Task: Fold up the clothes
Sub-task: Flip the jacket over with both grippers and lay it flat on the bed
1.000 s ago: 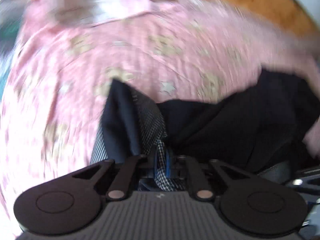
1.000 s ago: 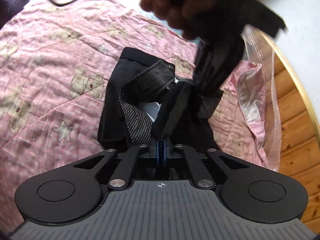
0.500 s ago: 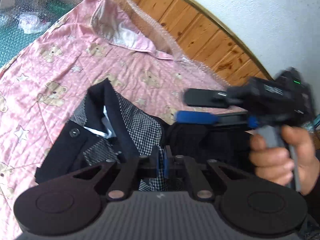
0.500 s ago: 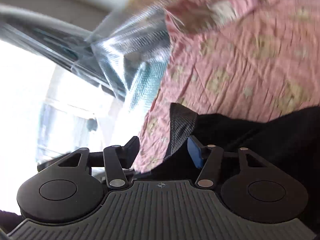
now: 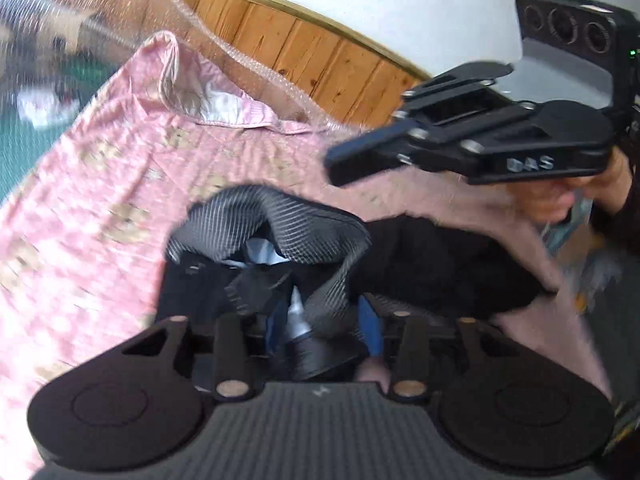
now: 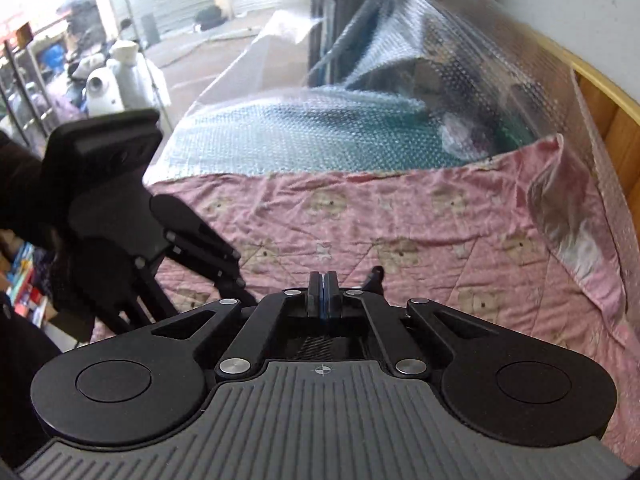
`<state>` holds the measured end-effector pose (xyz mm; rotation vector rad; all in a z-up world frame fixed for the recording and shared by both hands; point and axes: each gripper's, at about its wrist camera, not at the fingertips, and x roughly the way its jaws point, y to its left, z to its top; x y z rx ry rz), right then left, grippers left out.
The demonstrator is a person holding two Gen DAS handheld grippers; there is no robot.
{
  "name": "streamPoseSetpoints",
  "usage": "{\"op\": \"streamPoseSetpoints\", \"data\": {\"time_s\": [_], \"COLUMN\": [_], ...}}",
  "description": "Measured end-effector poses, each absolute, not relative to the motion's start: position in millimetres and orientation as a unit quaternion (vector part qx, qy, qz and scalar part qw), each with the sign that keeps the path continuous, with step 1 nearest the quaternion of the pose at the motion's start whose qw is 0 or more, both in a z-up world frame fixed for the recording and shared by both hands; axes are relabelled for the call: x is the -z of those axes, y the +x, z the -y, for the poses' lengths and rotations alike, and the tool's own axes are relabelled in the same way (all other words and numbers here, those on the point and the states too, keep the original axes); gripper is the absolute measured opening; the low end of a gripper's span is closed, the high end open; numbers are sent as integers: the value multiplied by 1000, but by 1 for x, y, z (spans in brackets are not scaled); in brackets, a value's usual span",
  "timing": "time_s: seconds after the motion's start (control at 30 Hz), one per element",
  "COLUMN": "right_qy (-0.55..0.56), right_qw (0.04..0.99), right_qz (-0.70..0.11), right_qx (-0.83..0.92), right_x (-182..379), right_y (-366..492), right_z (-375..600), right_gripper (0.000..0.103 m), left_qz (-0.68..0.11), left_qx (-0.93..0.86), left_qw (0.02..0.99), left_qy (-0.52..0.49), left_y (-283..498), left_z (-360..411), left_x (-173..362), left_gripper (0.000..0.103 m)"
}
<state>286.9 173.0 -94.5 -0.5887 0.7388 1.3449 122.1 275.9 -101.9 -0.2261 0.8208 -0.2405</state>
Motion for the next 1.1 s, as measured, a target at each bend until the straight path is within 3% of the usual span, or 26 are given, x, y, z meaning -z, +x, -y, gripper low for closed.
{"op": "streamPoseSetpoints", "data": {"time_s": [0.13, 0.23, 0.37, 0.4, 0.47, 0.53, 0.57, 0.6, 0.63, 0.67, 0.73, 0.83, 0.9, 0.93, 0.97, 1.03, 1.1], "right_qy": [-320, -323, -287, -282, -267, -249, -239, -229, -217, -200, -159, -98, -71, -64, -61, -63, -72], "right_qw": [677, 691, 738, 751, 774, 792, 800, 807, 813, 819, 834, 855, 859, 860, 857, 845, 836], "right_qz": [-302, -307, -338, -344, -367, -399, -415, -430, -444, -454, -464, -462, -458, -456, -453, -450, -448], "right_qx": [-590, -570, -509, -487, -442, -389, -362, -335, -308, -288, -252, -215, -216, -221, -237, -281, -309], "right_x": [114, 130, 135, 135, 139, 149, 154, 159, 164, 166, 166, 161, 158, 158, 158, 162, 168], "right_y": [259, 250, 254, 254, 258, 267, 270, 272, 275, 277, 279, 281, 282, 281, 279, 275, 271], "right_z": [-167, -152, -113, -97, -60, -18, 2, 21, 40, 56, 81, 106, 103, 98, 88, 57, 30], "right_gripper": [0, 0, 10, 21, 32, 34, 34, 34, 34, 34, 35, 37, 40, 43, 45, 58, 60], "left_qz": [-393, -357, -313, -292, -233, -180, -155, -153, -173, -196, -234, -283, -326, -347, -368, -397, -413], "left_qx": [110, 140, 218, 235, 260, 286, 299, 311, 313, 312, 262, 115, 77, 61, 46, 32, 46], "left_qw": [911, 897, 833, 814, 777, 757, 747, 744, 755, 768, 826, 923, 933, 932, 928, 916, 907], "left_qy": [66, 220, 401, 444, 524, 559, 573, 571, 550, 523, 440, 235, 130, 79, 28, -44, -70], "left_y": [137, 166, 180, 175, 161, 152, 148, 150, 161, 173, 207, 267, 284, 291, 299, 302, 289], "left_z": [-294, -272, -242, -236, -223, -211, -205, -199, -196, -193, -204, -264, -294, -308, -323, -339, -337], "left_x": [90, 94, 131, 141, 160, 169, 173, 175, 173, 171, 155, 121, 121, 123, 124, 127, 131], "left_gripper": [62, 66, 66, 65, 63, 63, 53, 39, 5, 2, 2, 3, 6, 15, 30, 49, 50]}}
